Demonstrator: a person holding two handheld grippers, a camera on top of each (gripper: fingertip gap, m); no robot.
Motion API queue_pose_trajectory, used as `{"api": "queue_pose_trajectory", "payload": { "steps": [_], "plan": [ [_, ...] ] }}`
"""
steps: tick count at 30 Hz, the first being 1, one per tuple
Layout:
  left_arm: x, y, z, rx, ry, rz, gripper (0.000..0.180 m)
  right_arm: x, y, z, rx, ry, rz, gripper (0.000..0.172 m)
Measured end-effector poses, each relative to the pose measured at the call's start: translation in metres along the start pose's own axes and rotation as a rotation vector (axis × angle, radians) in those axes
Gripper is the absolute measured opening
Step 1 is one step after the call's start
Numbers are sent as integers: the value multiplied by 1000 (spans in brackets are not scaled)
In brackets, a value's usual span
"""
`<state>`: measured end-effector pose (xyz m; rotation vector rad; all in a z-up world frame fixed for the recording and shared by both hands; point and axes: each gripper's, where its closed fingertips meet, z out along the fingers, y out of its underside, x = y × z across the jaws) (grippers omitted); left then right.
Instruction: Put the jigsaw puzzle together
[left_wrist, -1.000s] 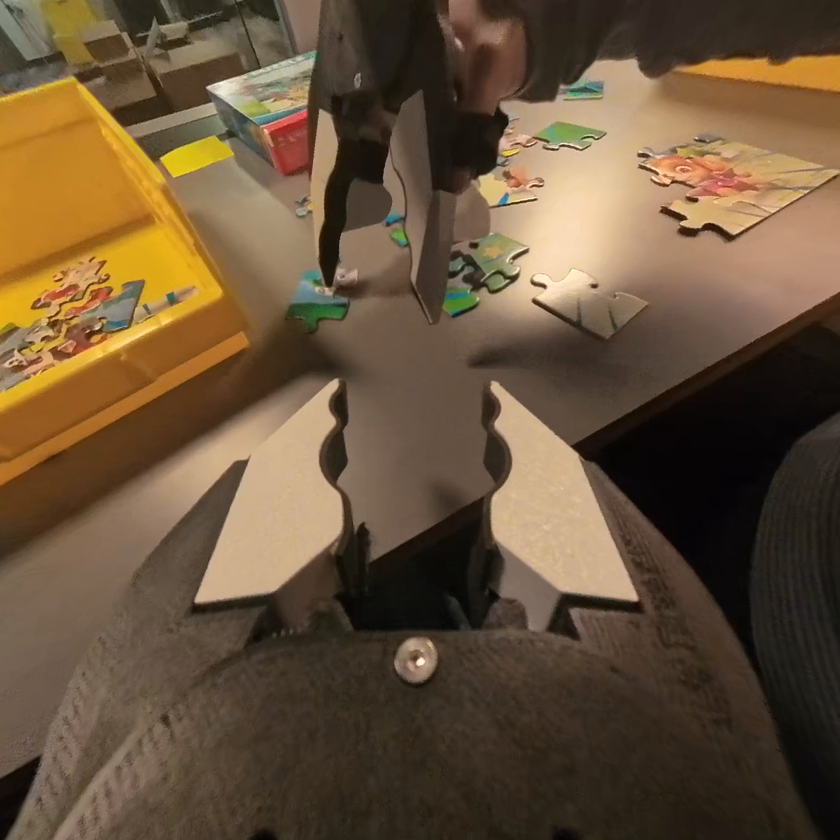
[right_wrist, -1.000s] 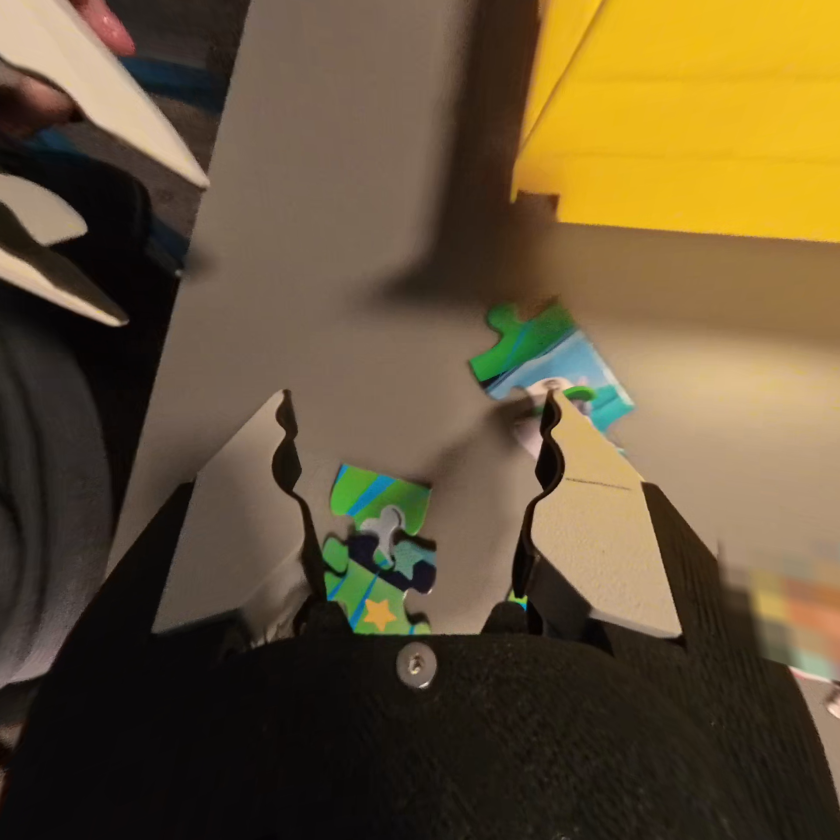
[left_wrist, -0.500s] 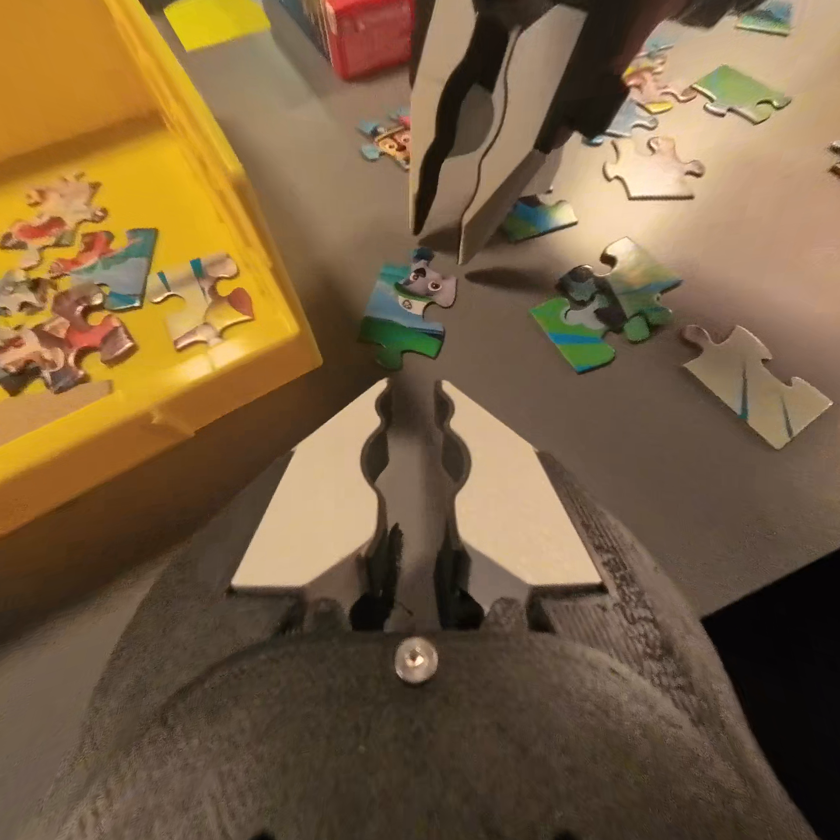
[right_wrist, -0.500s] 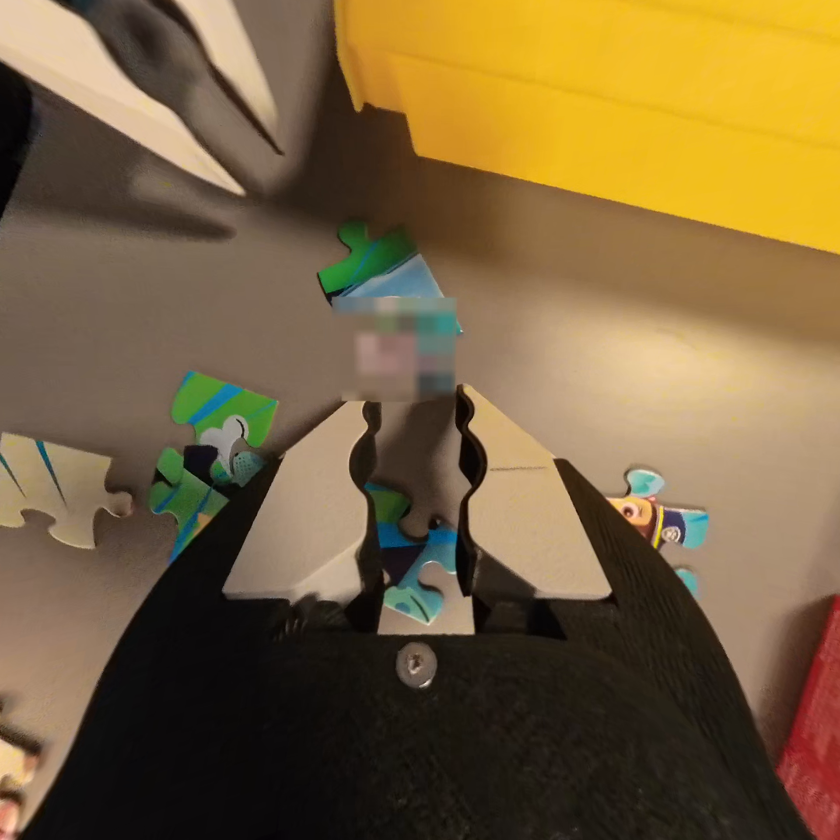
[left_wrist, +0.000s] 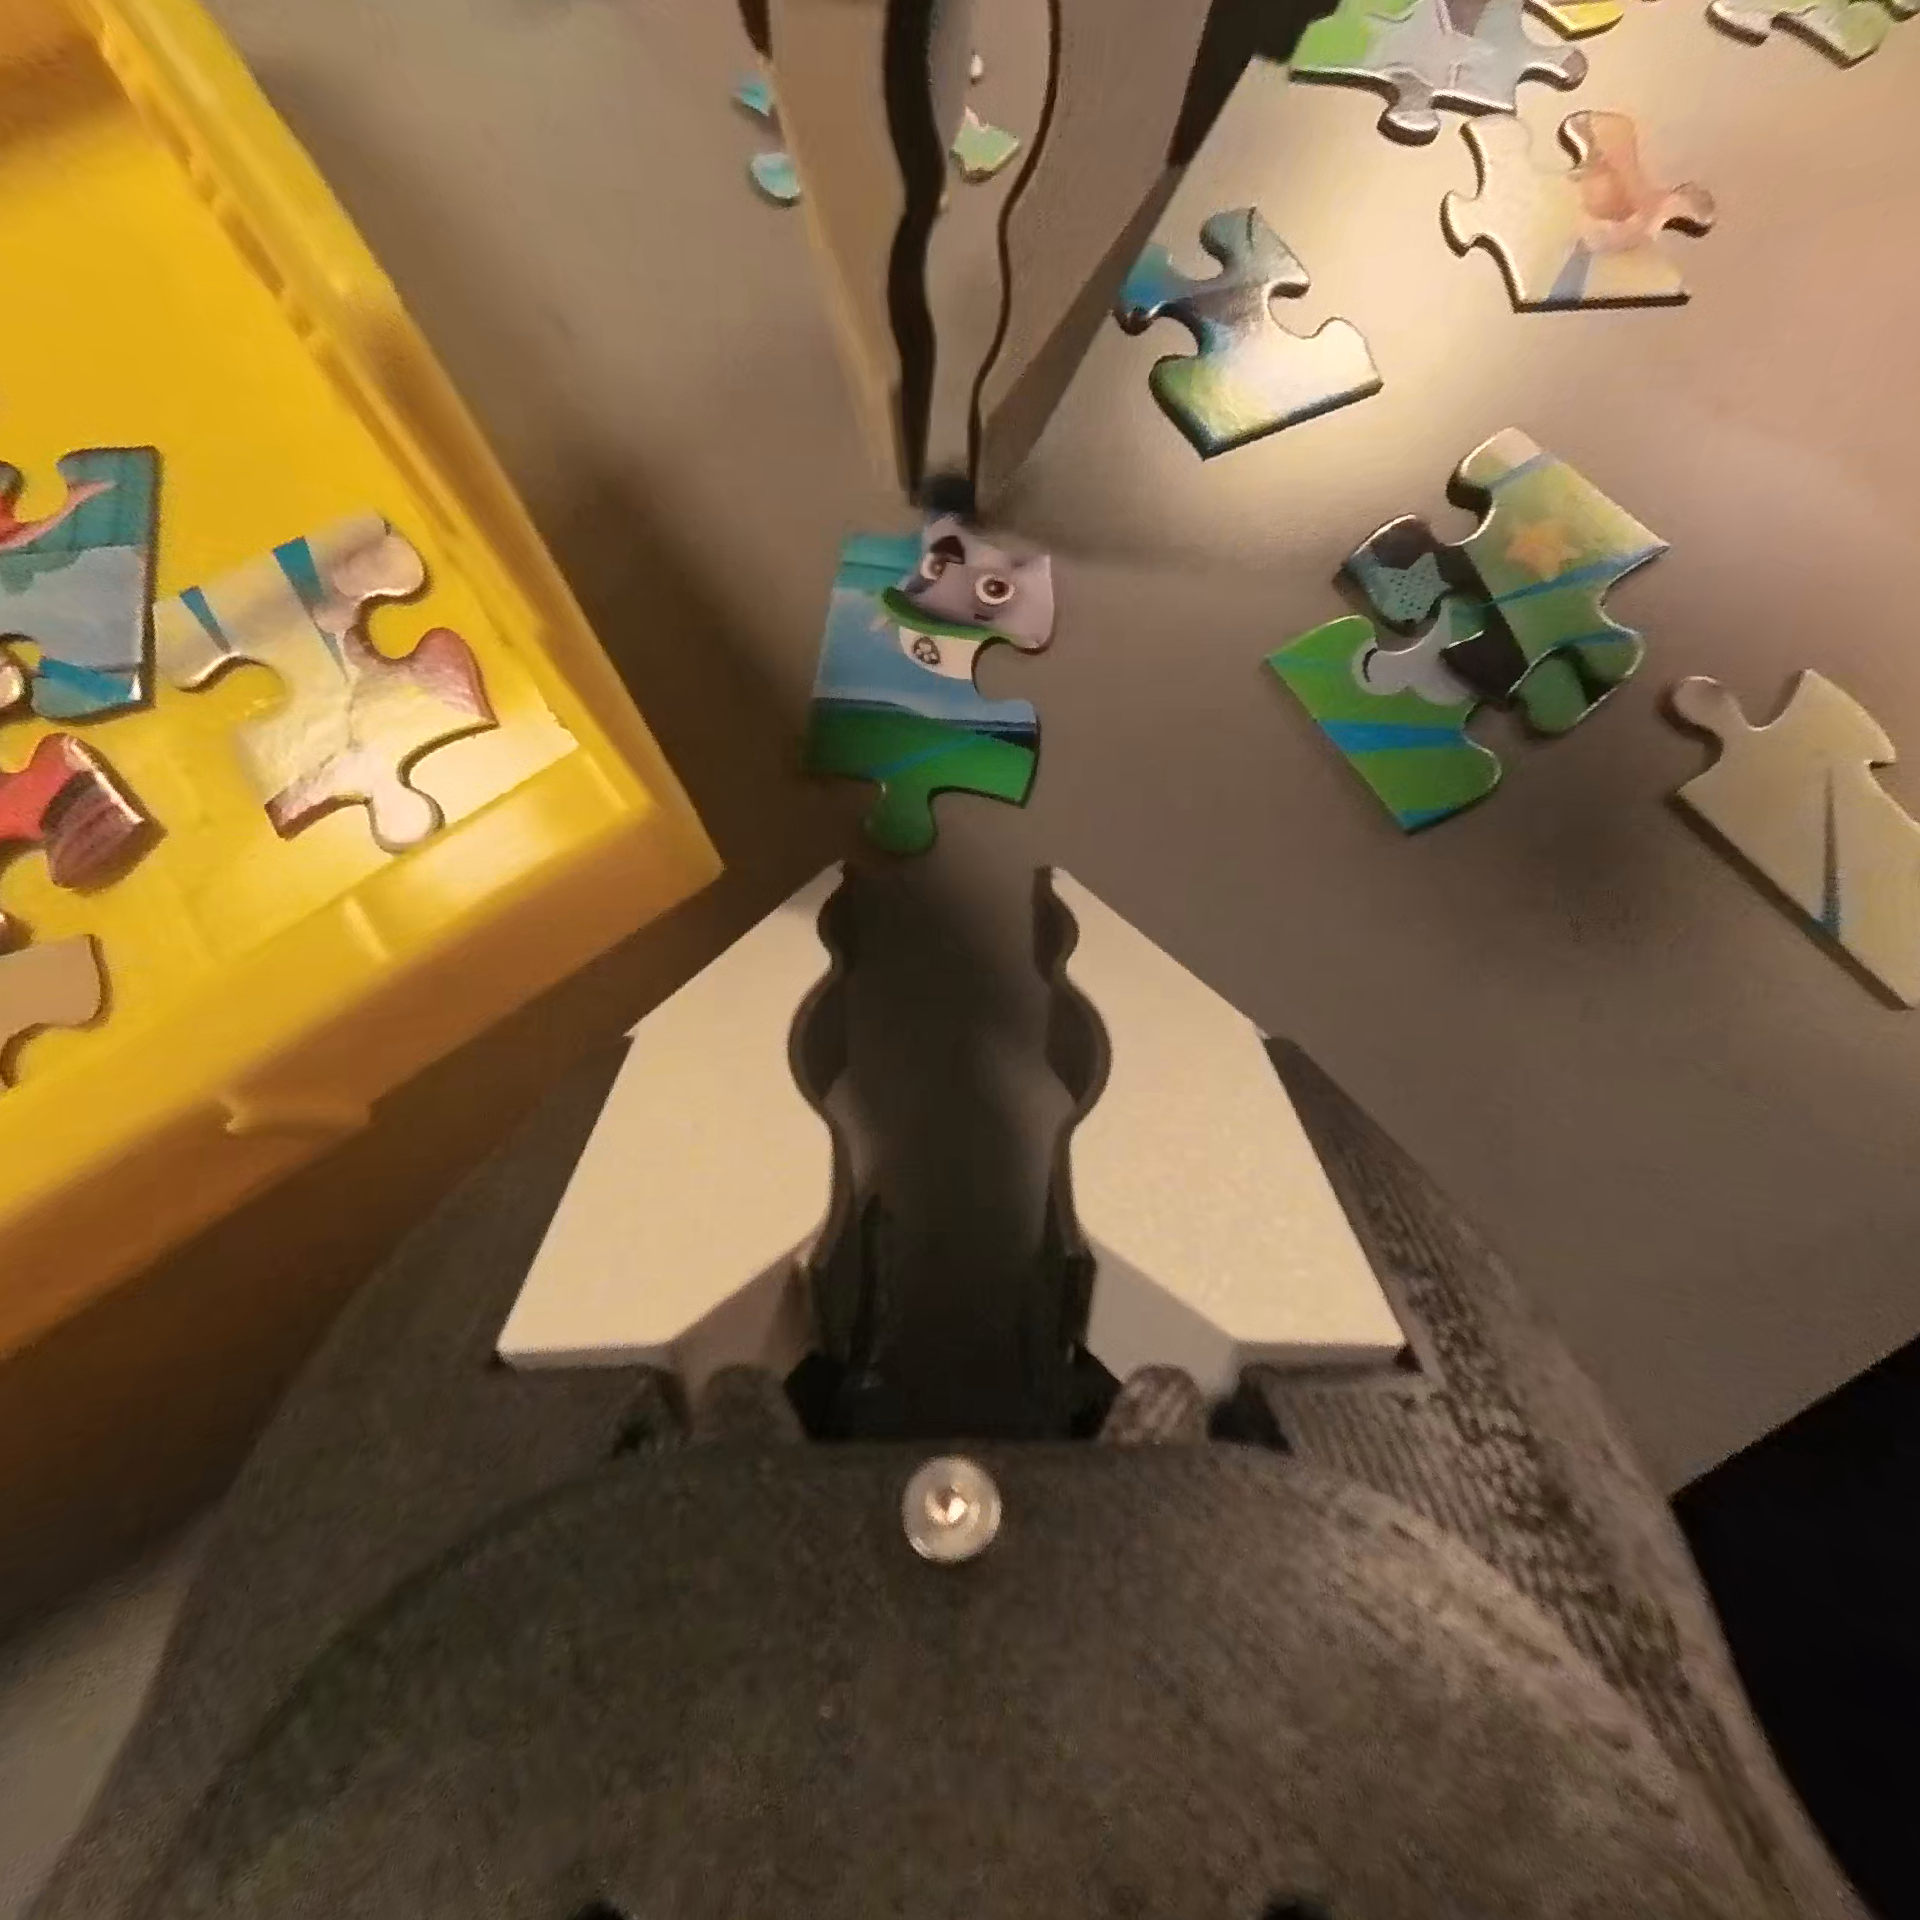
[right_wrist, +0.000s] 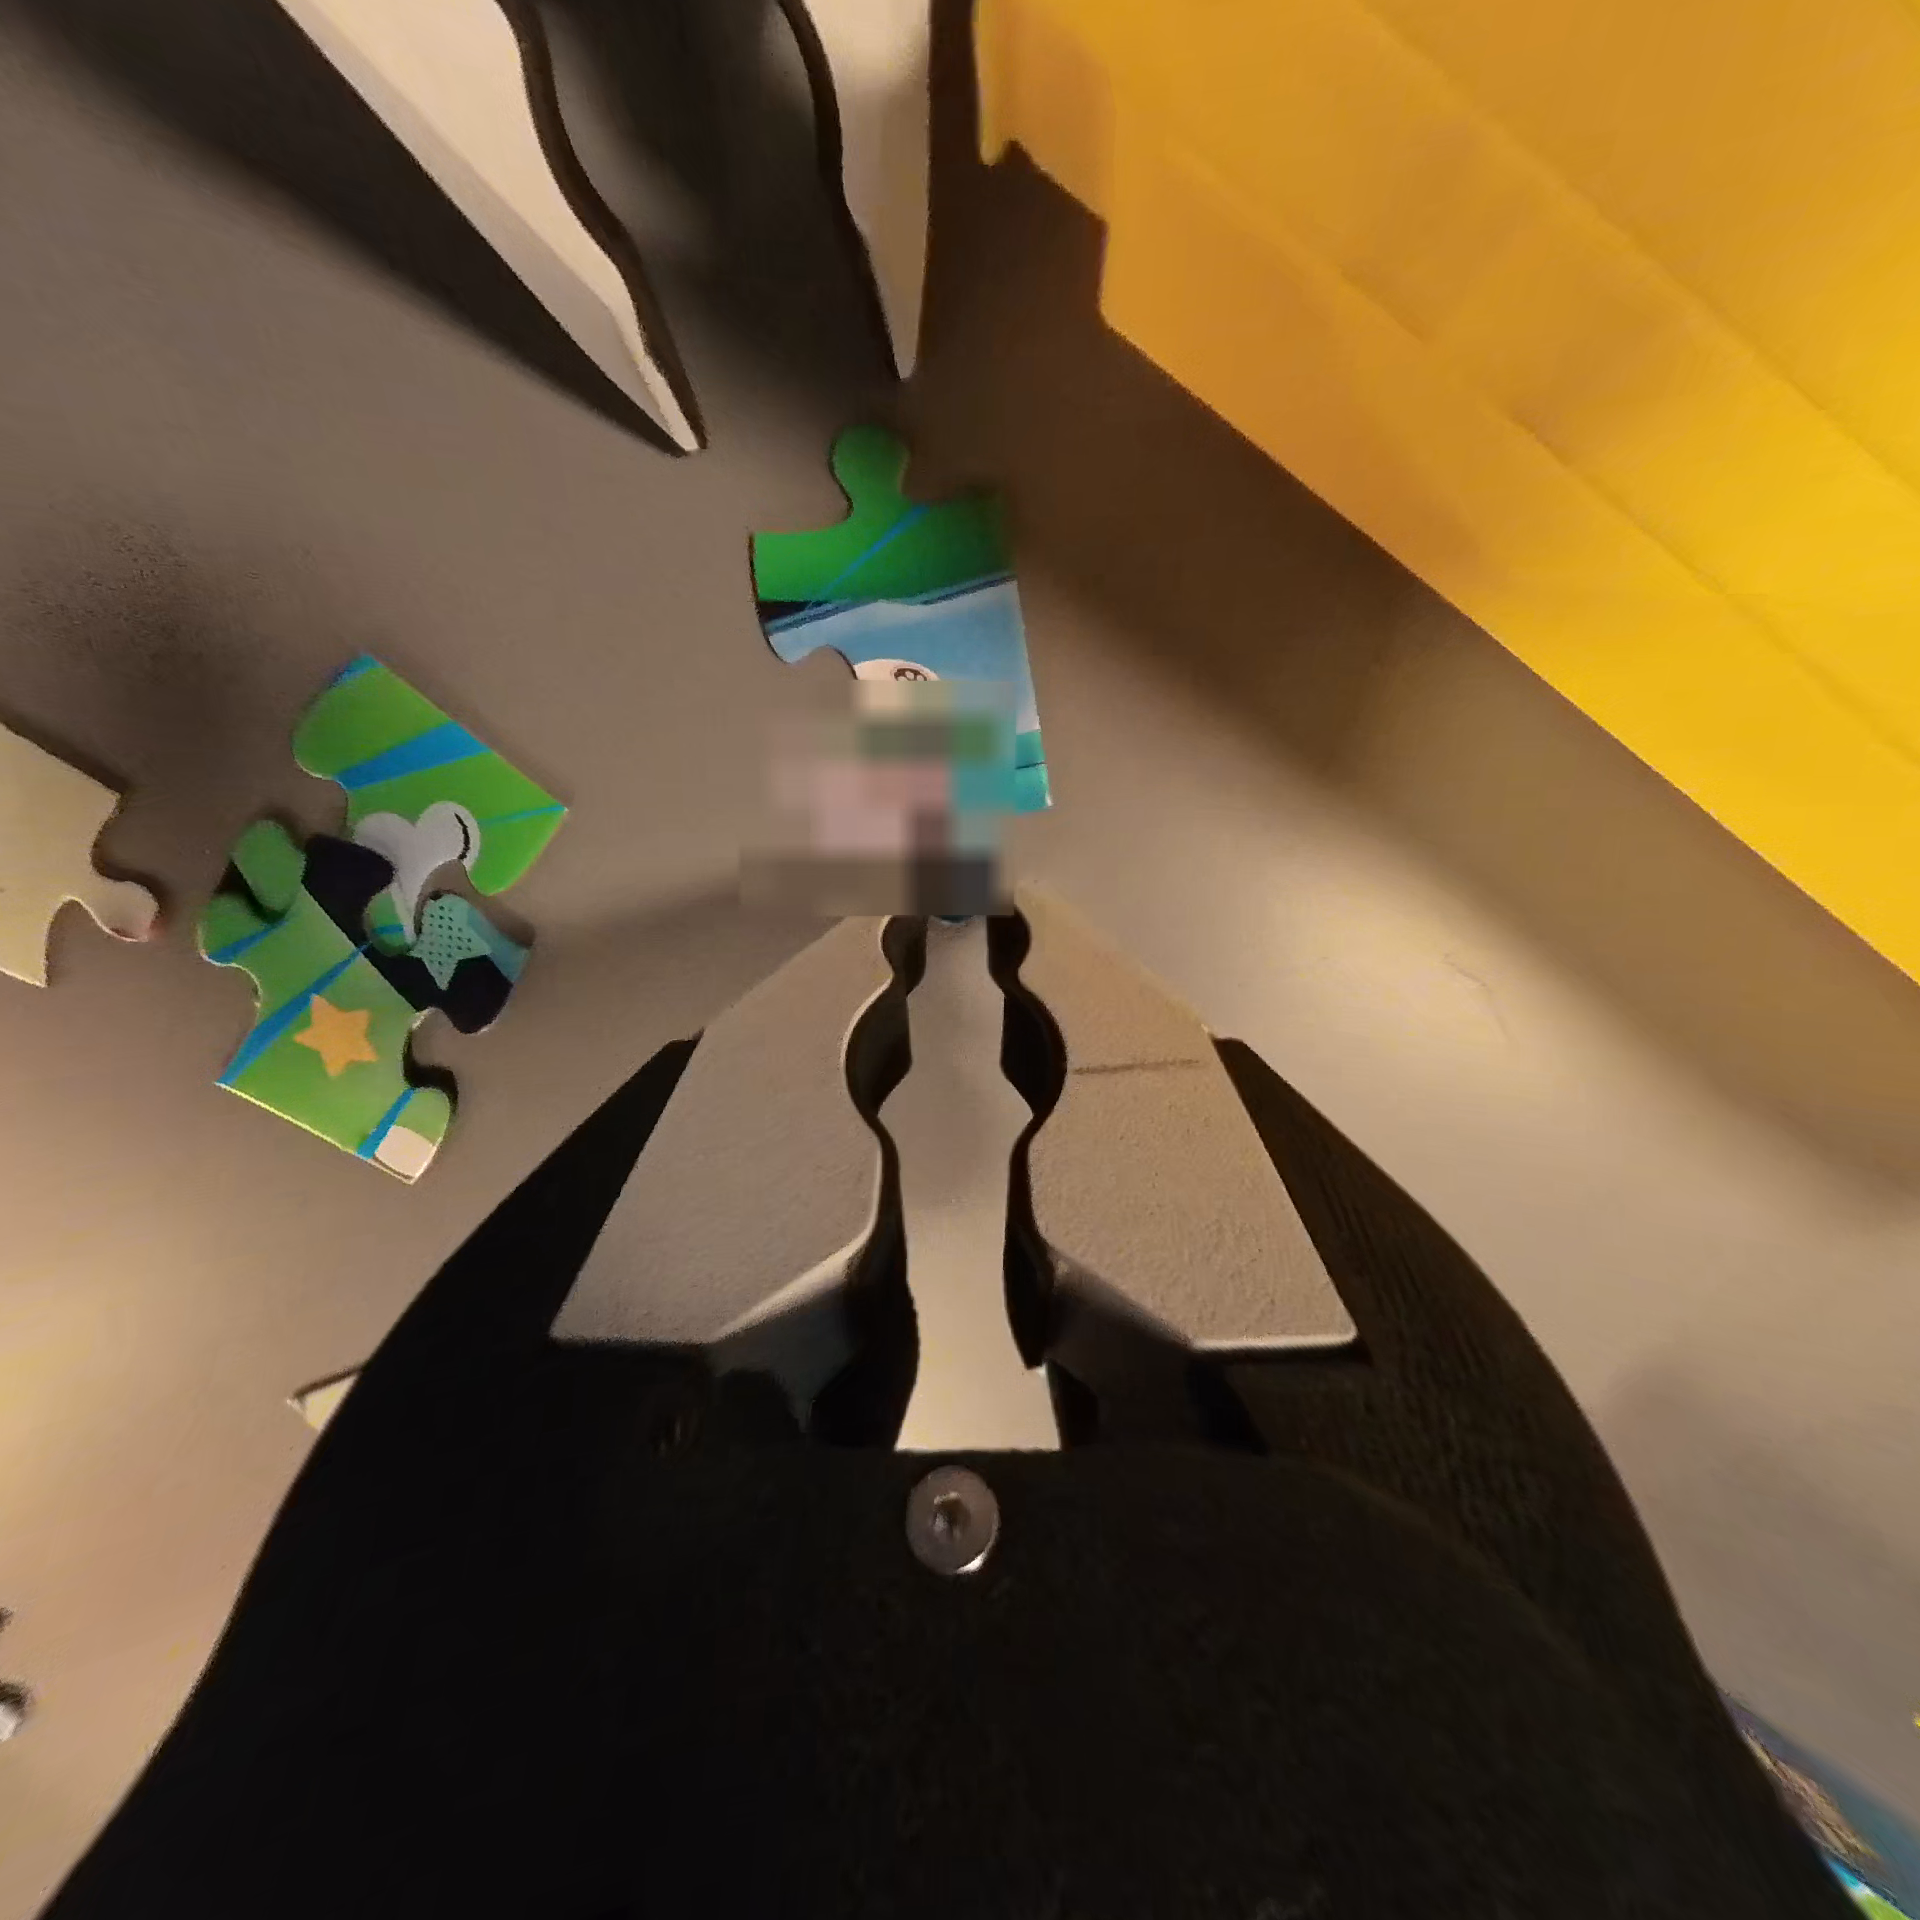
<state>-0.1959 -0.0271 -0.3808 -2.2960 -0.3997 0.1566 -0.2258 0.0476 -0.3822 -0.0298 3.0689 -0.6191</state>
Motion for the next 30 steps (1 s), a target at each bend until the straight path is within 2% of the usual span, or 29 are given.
{"api": "queue_pose_trajectory", "payload": {
  "steps": [3,5,10,12,13,15,16,18,21,23,26,30],
  "plan": [
    [6,0,-4,29,10,-4,33,-3,-1,1,-76,45,-32,8],
    [8,-2,-7,69,7,-7,33,-7,-2,0,-97,79,-77,0],
    [13,-18,-13,169,-12,-33,47,-18,-15,-8,-34,184,-120,0],
    [10,-20,-10,157,-36,-36,48,-16,-19,-9,13,201,-56,3],
    [8,-20,-8,143,-50,-53,48,-13,-22,-7,51,186,39,23],
    [10,-21,-7,131,-35,-77,49,-6,-26,1,133,107,313,79],
    [11,-22,-8,135,-36,-79,49,-4,-27,7,165,86,423,101],
    [12,-22,-15,153,-57,-67,48,2,-34,9,228,155,464,107],
    [12,-17,-24,180,-70,-80,48,-2,-32,18,204,261,461,110],
    [11,-14,-28,199,-66,-109,47,-4,-37,19,238,287,478,100],
    [10,-12,-34,223,-59,-143,47,-5,-38,16,250,303,499,71],
    [12,-9,-36,222,-45,-151,46,-6,-39,17,220,306,522,70]
  ]
}}
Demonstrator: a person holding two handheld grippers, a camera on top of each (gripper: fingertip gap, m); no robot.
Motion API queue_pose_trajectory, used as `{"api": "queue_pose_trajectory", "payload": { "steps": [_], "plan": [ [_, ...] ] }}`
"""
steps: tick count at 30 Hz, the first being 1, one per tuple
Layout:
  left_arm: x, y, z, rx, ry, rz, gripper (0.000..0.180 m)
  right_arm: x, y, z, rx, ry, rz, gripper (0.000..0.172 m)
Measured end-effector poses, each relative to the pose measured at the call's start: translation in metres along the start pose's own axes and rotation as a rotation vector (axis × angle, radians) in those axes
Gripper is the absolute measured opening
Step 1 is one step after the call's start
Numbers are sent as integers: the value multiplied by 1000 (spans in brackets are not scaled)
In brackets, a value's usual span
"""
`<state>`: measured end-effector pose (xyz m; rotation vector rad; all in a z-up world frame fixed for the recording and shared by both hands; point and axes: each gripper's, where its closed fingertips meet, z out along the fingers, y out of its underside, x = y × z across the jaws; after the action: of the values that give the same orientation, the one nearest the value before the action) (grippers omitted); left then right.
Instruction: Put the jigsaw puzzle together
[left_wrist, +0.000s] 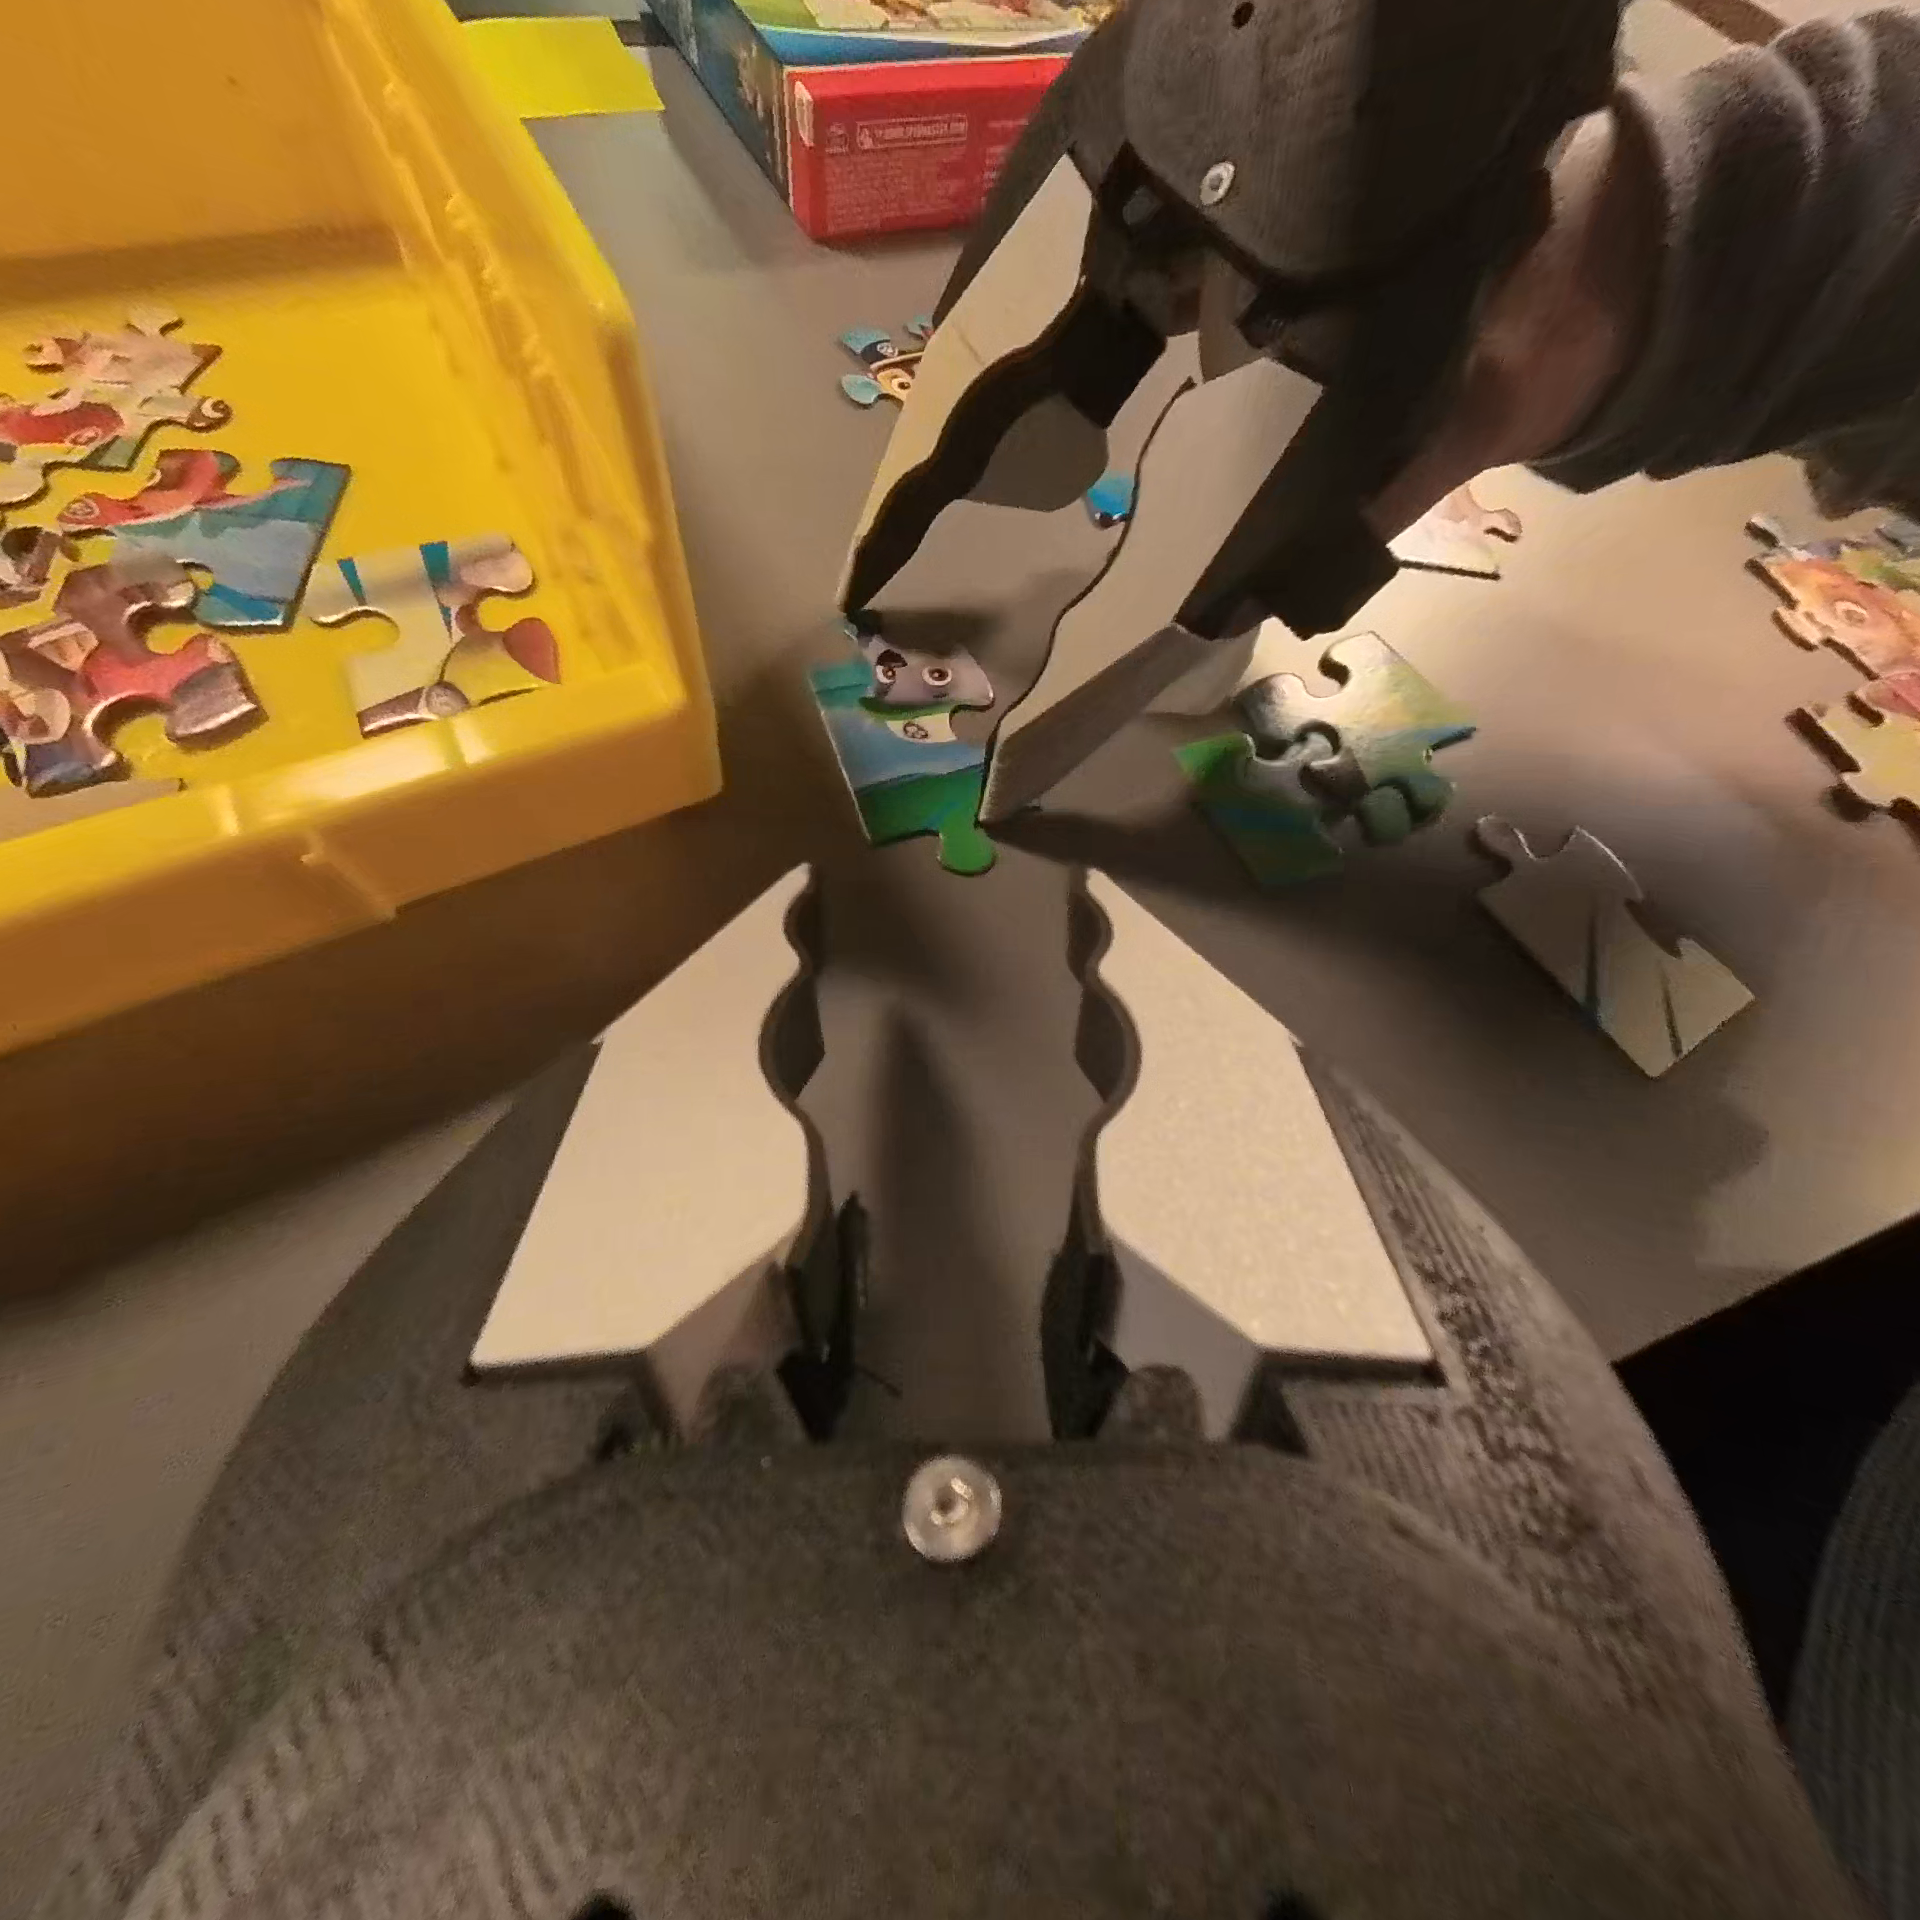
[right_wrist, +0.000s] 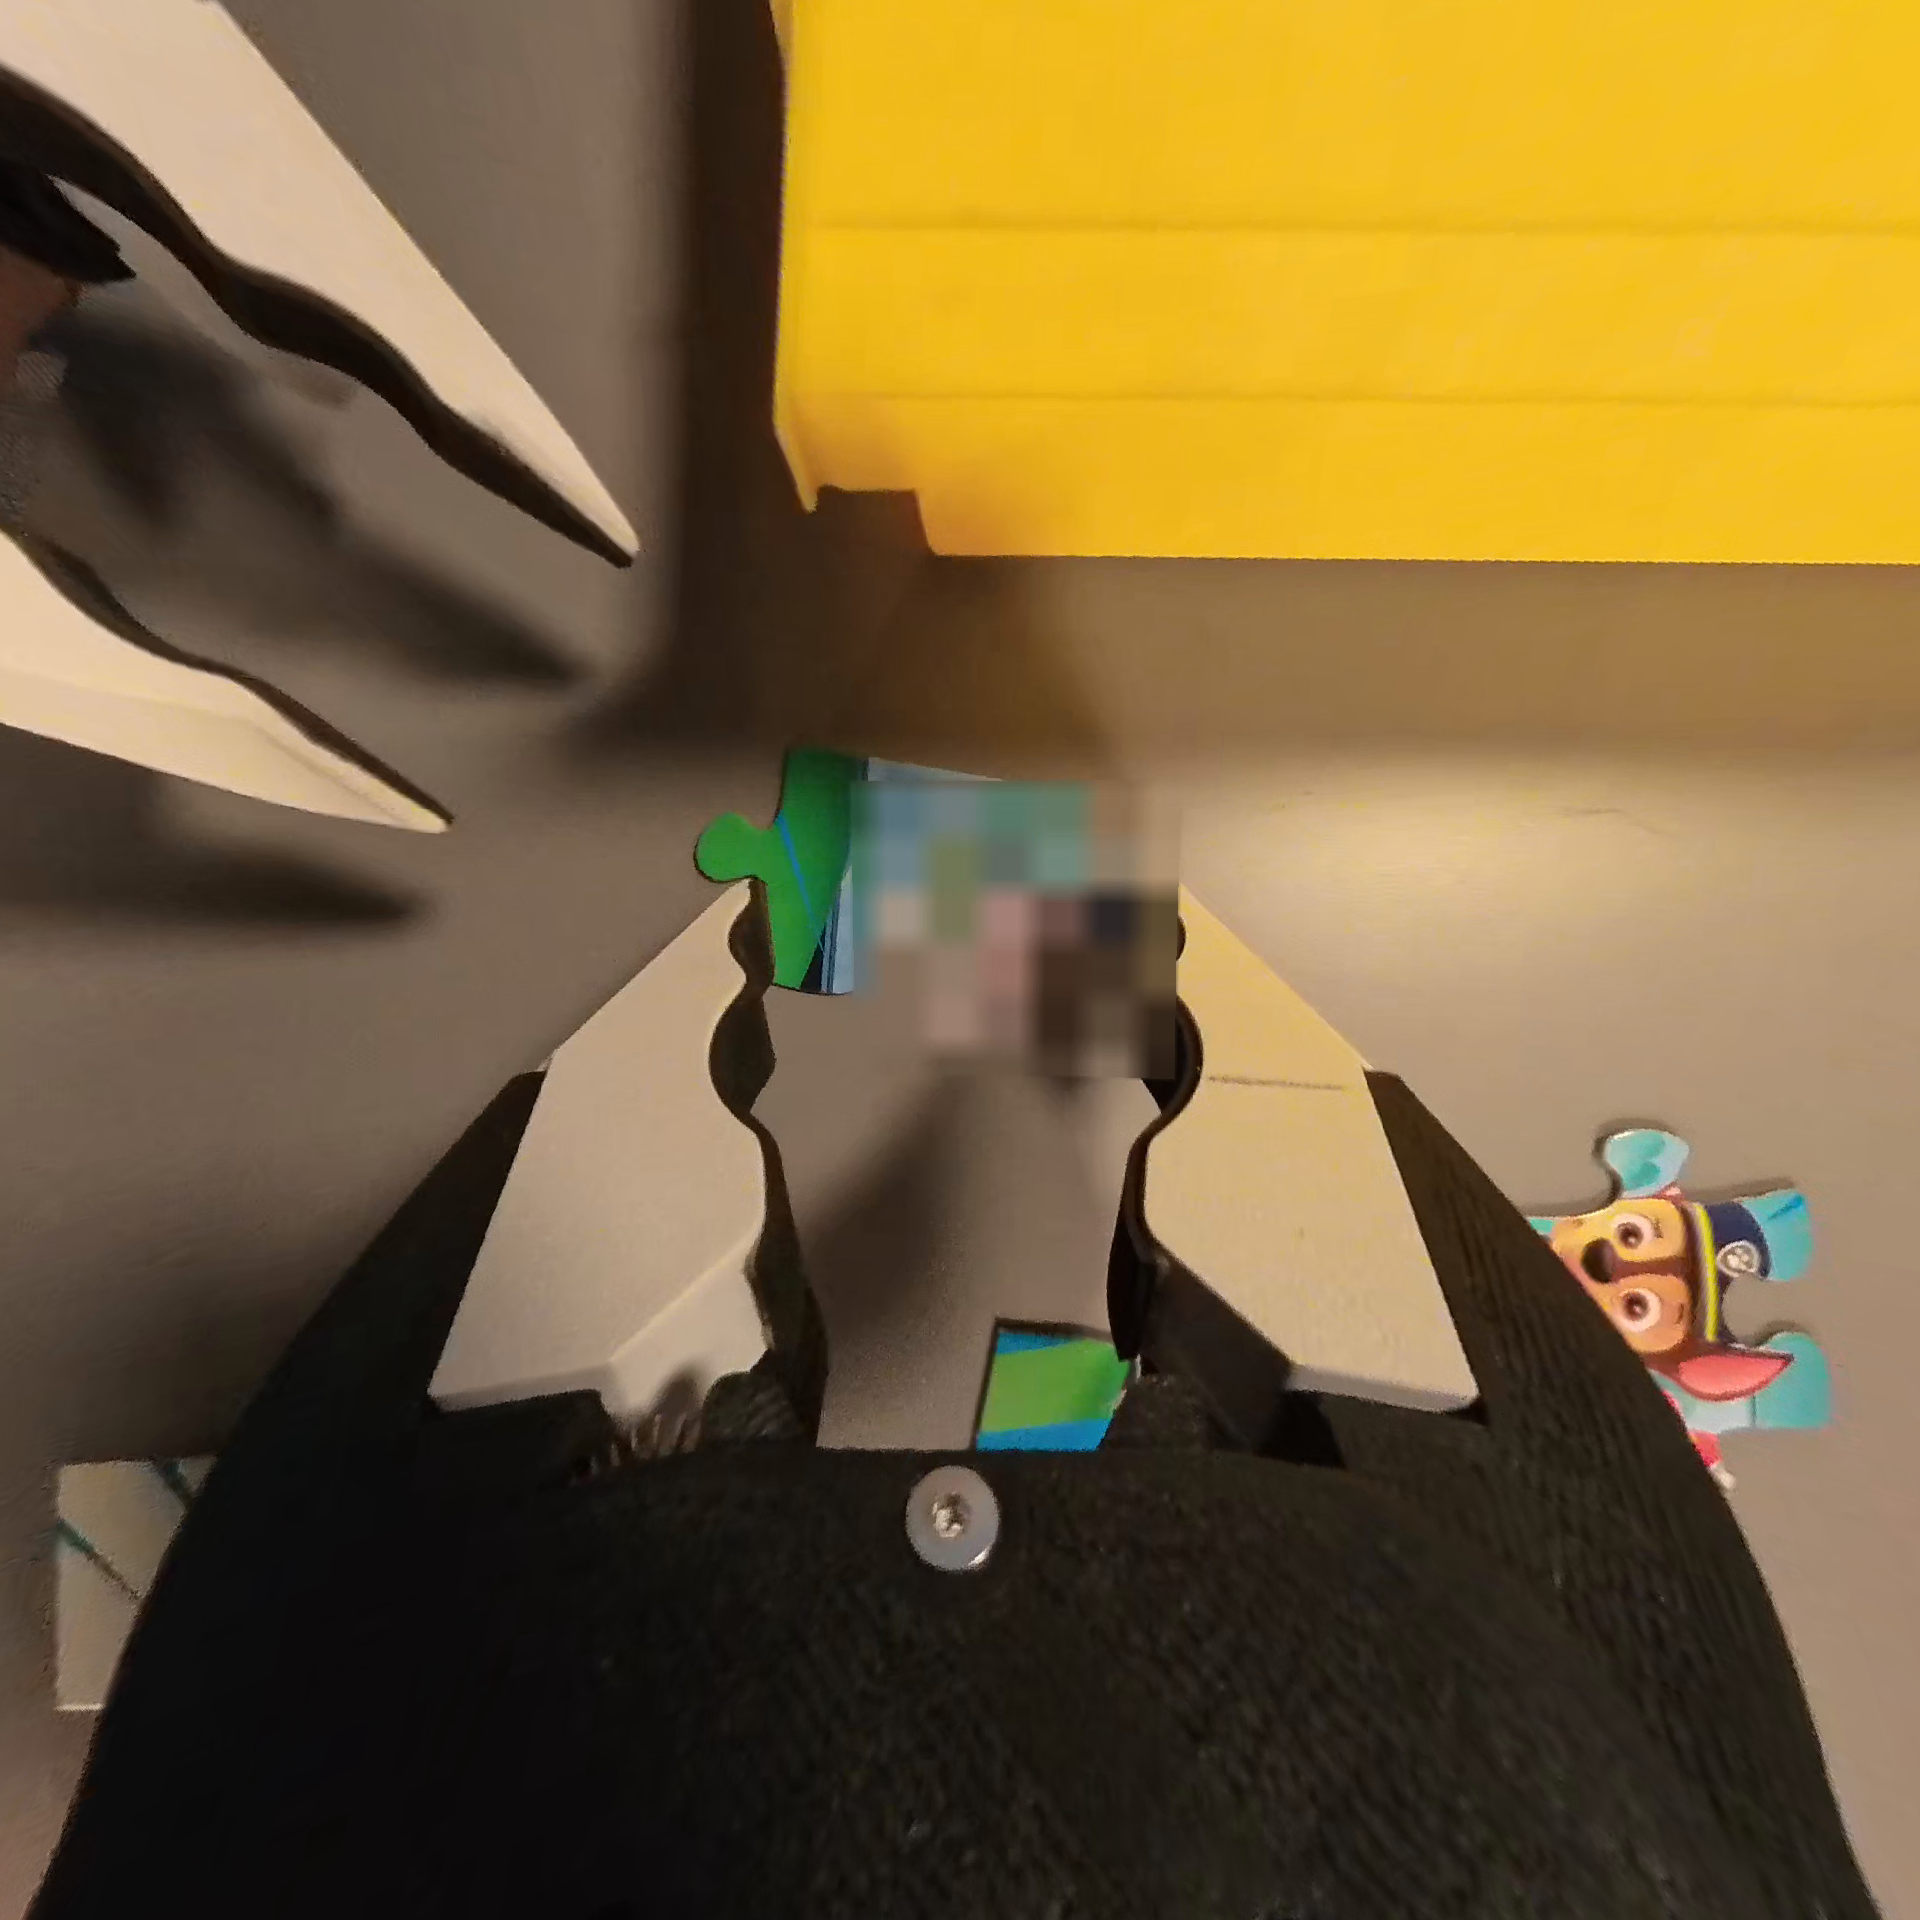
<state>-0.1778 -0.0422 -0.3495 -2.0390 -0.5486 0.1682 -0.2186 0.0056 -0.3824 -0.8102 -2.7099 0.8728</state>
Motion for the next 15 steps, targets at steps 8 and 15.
{"api": "queue_pose_trajectory", "payload": {
  "steps": [8,15],
  "plan": [
    [32,13,-13,-10,115,92,52,-46,2,-3,32,-78,-60,69],
    [79,56,-40,-13,215,474,79,-92,3,-8,87,-179,-52,48]
  ]
}}
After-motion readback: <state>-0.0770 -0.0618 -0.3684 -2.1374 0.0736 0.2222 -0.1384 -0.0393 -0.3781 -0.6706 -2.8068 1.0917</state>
